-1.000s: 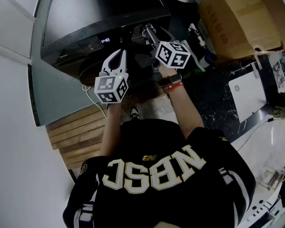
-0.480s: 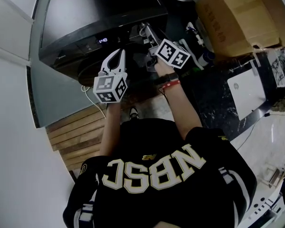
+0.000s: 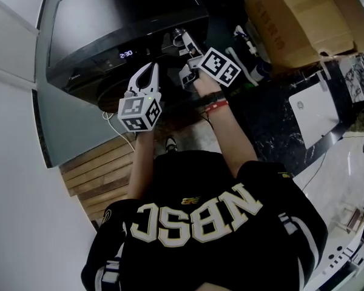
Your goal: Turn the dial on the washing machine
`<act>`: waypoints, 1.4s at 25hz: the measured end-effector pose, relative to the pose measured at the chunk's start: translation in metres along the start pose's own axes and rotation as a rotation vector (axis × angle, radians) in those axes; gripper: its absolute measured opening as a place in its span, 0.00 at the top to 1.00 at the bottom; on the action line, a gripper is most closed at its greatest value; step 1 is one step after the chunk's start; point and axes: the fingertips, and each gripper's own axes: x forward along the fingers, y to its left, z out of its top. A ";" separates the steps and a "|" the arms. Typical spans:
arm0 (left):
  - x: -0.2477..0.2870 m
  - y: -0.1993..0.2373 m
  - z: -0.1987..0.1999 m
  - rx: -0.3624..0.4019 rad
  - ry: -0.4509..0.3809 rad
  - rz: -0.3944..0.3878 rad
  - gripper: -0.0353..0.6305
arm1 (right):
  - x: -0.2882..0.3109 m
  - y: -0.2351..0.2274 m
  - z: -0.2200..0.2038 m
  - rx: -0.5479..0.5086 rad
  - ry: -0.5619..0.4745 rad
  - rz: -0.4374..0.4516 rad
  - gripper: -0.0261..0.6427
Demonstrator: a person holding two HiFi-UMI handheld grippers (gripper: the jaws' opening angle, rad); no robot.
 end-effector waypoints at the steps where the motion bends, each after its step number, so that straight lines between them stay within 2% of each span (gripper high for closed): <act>1: 0.001 -0.001 -0.001 0.006 0.003 -0.002 0.93 | 0.000 0.000 0.000 -0.006 0.005 0.002 0.66; 8: 0.008 -0.005 -0.002 0.060 0.014 -0.015 0.93 | 0.001 0.002 0.000 -0.070 0.030 0.021 0.66; 11: 0.012 -0.007 -0.004 0.078 0.018 -0.027 0.93 | 0.001 0.002 -0.001 -0.041 0.024 0.020 0.66; 20: 0.019 -0.009 -0.007 0.081 0.025 -0.047 0.93 | -0.001 -0.008 -0.003 0.226 -0.026 0.054 0.67; 23: 0.022 -0.010 -0.008 0.075 0.027 -0.052 0.93 | -0.002 -0.012 -0.004 0.300 -0.047 0.041 0.67; 28: 0.025 -0.010 -0.009 0.032 0.020 -0.056 0.93 | -0.003 -0.025 -0.010 0.547 -0.110 0.031 0.67; 30: 0.024 -0.009 -0.009 0.033 0.022 -0.053 0.93 | -0.003 -0.025 -0.010 0.552 -0.108 0.028 0.66; 35: 0.023 -0.003 -0.006 0.050 0.019 -0.036 0.93 | -0.004 -0.019 -0.004 0.433 -0.064 0.038 0.66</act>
